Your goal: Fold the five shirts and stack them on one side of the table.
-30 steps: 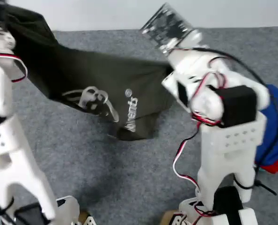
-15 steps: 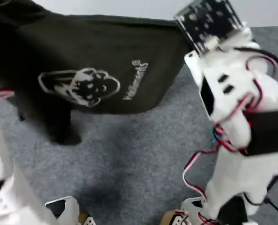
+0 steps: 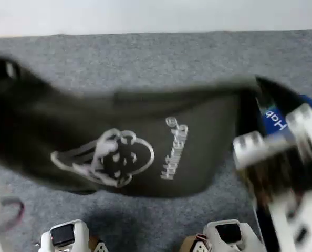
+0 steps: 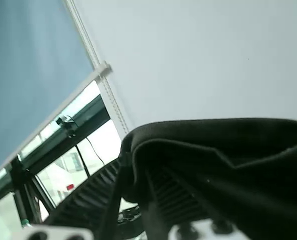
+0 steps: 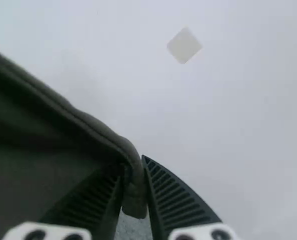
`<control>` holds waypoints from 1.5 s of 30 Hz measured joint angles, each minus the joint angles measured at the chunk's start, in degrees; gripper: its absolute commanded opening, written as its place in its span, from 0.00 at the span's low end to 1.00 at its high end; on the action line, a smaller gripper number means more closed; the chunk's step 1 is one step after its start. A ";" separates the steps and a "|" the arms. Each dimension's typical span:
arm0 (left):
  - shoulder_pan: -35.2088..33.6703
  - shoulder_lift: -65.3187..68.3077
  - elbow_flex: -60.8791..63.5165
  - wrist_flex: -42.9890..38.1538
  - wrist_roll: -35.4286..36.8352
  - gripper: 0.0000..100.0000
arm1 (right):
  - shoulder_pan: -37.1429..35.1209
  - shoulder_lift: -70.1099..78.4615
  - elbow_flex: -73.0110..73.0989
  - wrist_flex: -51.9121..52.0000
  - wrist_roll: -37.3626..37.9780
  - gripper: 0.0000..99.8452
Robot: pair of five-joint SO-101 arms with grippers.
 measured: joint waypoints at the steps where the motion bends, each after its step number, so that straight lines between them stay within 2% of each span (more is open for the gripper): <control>1: 0.00 -1.23 0.00 0.88 -0.70 0.00 | 0.00 -1.14 -0.44 1.05 0.44 0.01; 8: 0.00 -4.66 1.49 7.38 -4.13 0.00 | 2.37 -2.99 0.97 3.16 4.48 0.01; 12: 0.00 -3.25 10.11 8.53 -7.12 0.00 | 4.04 0.09 8.62 1.76 4.66 0.01; 16: 0.88 2.73 22.59 8.09 -11.60 0.00 | 4.22 7.82 20.48 -5.19 4.66 0.01; 21: 3.78 11.52 38.95 -2.46 -13.71 0.00 | 4.31 16.88 36.84 -19.78 4.57 0.01; 27: 6.07 26.73 51.25 -25.41 -13.89 0.00 | 4.31 27.96 48.09 -38.86 4.66 0.01; 30: 6.59 36.92 50.37 -35.25 -13.89 0.00 | 4.31 33.76 48.35 -46.86 4.66 0.01; 33: 6.77 48.09 44.84 -40.26 -13.89 0.00 | 4.40 39.30 48.35 -55.38 4.66 0.01; 38: 6.77 66.64 28.22 -41.85 -13.89 0.00 | 4.40 47.65 48.18 -68.04 4.66 0.01; 45: 6.95 88.18 1.05 -42.02 -13.89 0.00 | 4.40 59.43 35.60 -75.96 4.66 0.01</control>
